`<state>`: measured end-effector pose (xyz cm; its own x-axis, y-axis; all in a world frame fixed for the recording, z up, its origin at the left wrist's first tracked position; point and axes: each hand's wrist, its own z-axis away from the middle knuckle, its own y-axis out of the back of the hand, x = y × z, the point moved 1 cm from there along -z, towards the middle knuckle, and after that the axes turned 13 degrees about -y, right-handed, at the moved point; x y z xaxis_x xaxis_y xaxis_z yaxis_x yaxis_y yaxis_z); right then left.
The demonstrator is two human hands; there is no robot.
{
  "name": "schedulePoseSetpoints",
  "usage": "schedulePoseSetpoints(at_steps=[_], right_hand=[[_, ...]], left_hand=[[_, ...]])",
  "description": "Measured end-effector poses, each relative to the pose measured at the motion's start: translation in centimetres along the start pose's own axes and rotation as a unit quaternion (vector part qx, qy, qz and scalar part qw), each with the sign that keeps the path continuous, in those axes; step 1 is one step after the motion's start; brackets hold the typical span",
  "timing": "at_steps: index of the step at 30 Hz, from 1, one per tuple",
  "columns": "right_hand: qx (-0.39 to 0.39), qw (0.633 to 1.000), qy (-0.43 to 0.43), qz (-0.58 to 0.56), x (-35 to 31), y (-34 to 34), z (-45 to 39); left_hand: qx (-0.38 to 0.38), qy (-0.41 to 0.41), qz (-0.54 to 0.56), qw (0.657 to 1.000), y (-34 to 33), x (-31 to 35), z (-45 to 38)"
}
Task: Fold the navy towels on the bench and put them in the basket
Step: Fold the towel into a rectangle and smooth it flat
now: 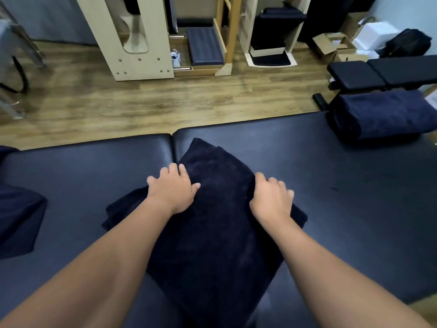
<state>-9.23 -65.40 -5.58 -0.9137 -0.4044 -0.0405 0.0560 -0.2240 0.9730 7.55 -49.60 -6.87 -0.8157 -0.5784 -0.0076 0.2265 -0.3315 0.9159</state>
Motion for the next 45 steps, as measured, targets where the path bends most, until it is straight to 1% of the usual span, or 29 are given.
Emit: schedulePoseSetpoints(at_steps=[2, 3, 5, 7, 9, 10, 11, 13, 14, 15, 18, 20, 22, 24, 26, 28, 30, 34, 37, 40, 43, 45], right_hand=[[0.035, 0.999, 0.033, 0.011, -1.0, 0.4, -1.3], [0.051, 0.997, 0.051, 0.018, -1.5, 0.5, -1.8], [0.073, 0.992, 0.094, 0.028, -2.4, 0.3, -2.3], [0.079, 0.988, 0.132, 0.029, -3.1, -0.5, -1.6], [0.075, 0.987, 0.144, 0.017, -3.2, -1.6, -0.1], [0.076, 0.986, 0.149, 0.005, -3.0, -2.2, 0.8], [0.075, 0.985, 0.155, -0.005, -2.6, -2.7, 1.8], [0.056, 0.983, 0.174, -0.005, -1.4, -3.8, 3.2], [0.043, 0.983, 0.181, 0.000, -0.7, -4.2, 3.5], [0.031, 0.983, 0.180, 0.006, 0.2, -4.4, 3.5], [0.010, 0.989, 0.145, 0.021, 2.8, -4.2, 2.2], [0.004, 0.993, 0.114, 0.024, 4.4, -3.9, 1.5], [0.001, 0.996, 0.084, 0.028, 5.8, -3.8, 1.1], [0.000, 0.997, 0.067, 0.028, 6.6, -3.7, 1.5], [0.008, 0.997, 0.076, 0.028, 6.9, -3.8, 2.2], [0.008, 0.993, 0.111, 0.033, 6.7, -3.8, 2.7], [-0.015, 0.992, 0.121, 0.023, 6.4, -3.7, 2.1], [-0.067, 0.995, 0.076, 0.009, 6.4, -2.9, -0.5], [-0.082, 0.995, 0.044, -0.018, 6.3, -2.7, -0.6], [-0.072, 0.996, 0.052, -0.024, 6.6, -3.2, 1.5], [-0.045, 0.993, 0.108, -0.008, 8.9, -4.5, 5.5], [-0.018, 0.989, 0.148, 0.006, 11.1, -5.5, 8.5]], left_hand=[[-0.007, 0.029, 0.000, 1.000, -0.1, 0.1, 1.8], [-0.023, 0.032, 0.005, 0.999, -0.2, 0.3, 2.6], [-0.066, 0.002, 0.021, 0.998, -0.6, 1.1, 4.5], [-0.104, -0.028, 0.055, 0.993, -0.9, 2.0, 6.6], [-0.113, -0.019, 0.082, 0.990, -1.3, 2.5, 8.1], [-0.101, -0.004, 0.065, 0.993, -1.1, 2.7, 8.6], [-0.070, 0.006, 0.030, 0.997, -0.8, 2.7, 9.0], [0.023, 0.008, -0.026, 0.999, -0.6, 2.8, 9.0], [0.052, -0.004, -0.031, 0.998, -0.8, 2.8, 8.6], [0.048, -0.025, -0.020, 0.998, -1.2, 2.9, 8.2], [-0.026, -0.046, 0.111, 0.992, -2.1, 3.2, 6.2], [-0.031, -0.059, 0.134, 0.989, -2.6, 3.2, 4.8], [-0.021, -0.086, 0.126, 0.988, -2.6, 3.1, 3.6], [0.018, -0.129, 0.076, 0.989, -2.3, 3.3, 3.0], [0.042, -0.178, 0.034, 0.983, -2.0, 4.1, 2.7], [0.029, -0.215, 0.035, 0.976, -2.1, 5.5, 2.7], [0.006, -0.221, 0.032, 0.975, -2.3, 6.8, 2.6], [-0.030, -0.196, 0.012, 0.980, -1.5, 7.9, 1.5], [-0.044, -0.194, -0.008, 0.980, -1.0, 8.4, 1.5], [-0.003, -0.195, -0.028, 0.980, -2.3, 9.2, 3.5], [0.082, -0.199, -0.031, 0.976, -5.1, 9.8, 7.1], [0.109, -0.198, -0.010, 0.974, -7.1, 10.0, 9.7]])
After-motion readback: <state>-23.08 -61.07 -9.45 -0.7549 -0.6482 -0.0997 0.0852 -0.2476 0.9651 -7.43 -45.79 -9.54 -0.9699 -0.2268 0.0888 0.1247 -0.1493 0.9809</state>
